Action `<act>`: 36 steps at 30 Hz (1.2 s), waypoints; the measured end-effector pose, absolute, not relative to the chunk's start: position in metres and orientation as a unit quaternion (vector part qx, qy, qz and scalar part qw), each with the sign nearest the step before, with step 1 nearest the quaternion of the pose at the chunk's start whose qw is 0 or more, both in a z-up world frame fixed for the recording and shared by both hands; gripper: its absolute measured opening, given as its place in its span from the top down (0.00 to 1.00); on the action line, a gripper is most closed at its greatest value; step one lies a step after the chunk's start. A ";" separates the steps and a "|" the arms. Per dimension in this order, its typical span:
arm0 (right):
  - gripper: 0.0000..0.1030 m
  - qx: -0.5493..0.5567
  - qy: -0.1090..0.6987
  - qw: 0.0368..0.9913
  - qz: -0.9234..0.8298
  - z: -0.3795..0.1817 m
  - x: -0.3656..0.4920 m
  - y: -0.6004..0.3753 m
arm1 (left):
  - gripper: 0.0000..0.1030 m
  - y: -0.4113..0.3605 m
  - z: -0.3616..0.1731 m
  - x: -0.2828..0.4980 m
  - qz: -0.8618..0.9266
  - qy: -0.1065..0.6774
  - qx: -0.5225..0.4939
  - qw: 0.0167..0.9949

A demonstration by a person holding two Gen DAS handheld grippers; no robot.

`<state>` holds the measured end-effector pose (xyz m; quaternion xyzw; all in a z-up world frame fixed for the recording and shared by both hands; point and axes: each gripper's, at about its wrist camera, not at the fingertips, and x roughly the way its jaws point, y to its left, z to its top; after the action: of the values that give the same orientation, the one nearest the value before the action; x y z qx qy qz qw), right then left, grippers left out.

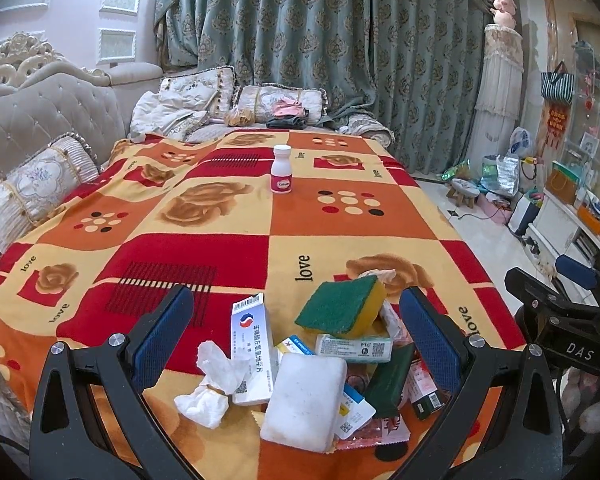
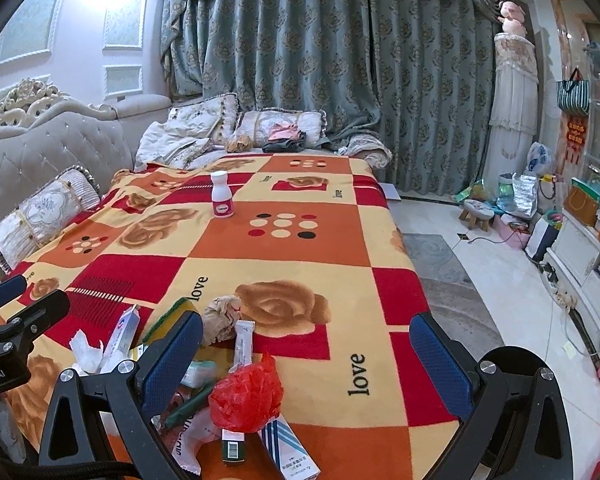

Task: Collect trash
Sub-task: 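Lower the right gripper onto the red plastic bag and close it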

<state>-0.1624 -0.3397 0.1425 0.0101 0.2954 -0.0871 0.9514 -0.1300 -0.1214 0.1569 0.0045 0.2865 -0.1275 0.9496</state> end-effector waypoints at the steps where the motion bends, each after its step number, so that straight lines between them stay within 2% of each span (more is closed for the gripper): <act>1: 0.00 0.010 0.296 0.951 -0.087 0.142 -0.163 -0.340 | 0.01 -0.121 0.157 -0.130 -0.128 0.287 0.004 0.949; 36: 0.00 0.018 0.307 0.949 -0.063 0.141 -0.166 -0.343 | 0.01 -0.122 0.143 -0.123 -0.116 0.300 0.008 0.947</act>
<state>-0.1659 -0.3426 0.1410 0.0176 0.3074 -0.0630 0.9493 -0.1230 -0.1219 0.1429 0.0081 0.3005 -0.1162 0.9467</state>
